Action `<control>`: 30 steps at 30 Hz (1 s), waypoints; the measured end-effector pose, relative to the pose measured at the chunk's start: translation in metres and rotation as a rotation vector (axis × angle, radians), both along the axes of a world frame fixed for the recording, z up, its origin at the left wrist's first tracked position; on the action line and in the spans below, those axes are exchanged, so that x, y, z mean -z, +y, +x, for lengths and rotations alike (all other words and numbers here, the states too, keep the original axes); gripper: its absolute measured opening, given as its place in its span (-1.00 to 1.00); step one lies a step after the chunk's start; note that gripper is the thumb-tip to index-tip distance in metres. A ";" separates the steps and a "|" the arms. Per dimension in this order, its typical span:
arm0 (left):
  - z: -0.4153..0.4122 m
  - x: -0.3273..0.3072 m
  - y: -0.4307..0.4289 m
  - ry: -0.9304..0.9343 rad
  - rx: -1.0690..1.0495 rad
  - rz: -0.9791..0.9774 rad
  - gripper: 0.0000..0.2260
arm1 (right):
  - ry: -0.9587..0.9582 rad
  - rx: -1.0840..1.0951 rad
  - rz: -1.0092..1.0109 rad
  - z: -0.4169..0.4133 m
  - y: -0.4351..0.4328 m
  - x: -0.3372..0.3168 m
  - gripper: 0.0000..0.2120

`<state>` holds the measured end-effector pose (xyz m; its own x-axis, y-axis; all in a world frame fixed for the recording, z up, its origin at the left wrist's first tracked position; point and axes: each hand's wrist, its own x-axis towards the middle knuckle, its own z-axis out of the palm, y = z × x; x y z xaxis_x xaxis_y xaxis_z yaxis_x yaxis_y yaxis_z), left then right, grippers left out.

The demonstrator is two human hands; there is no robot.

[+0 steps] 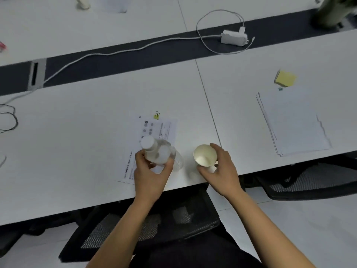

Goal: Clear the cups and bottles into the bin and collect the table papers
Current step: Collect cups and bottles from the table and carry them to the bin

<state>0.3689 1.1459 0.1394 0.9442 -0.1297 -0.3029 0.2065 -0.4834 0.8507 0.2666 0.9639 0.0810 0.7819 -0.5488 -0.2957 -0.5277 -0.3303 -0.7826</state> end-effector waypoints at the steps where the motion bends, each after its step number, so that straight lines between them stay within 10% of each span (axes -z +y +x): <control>1: 0.001 -0.015 0.005 -0.040 -0.009 -0.033 -0.43 | -0.038 0.006 -0.008 0.001 0.004 -0.013 -0.28; 8: -0.005 -0.082 0.045 -0.251 0.074 -0.256 -0.47 | -0.242 0.176 -0.075 -0.019 0.030 -0.088 -0.28; 16: -0.035 -0.050 0.051 -0.023 0.359 -0.320 -0.53 | -0.157 0.620 0.006 -0.136 0.085 -0.087 -0.21; 30: -0.180 -0.077 -0.114 0.046 1.151 -0.371 -0.59 | -0.215 1.428 -0.135 -0.332 0.126 -0.092 -0.23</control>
<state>0.1893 1.0320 0.2169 0.2088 -0.9729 -0.0993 -0.1506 -0.1323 0.9797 -0.0652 1.0899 0.1730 -0.4234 -0.8967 -0.1294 -0.3419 0.2904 -0.8937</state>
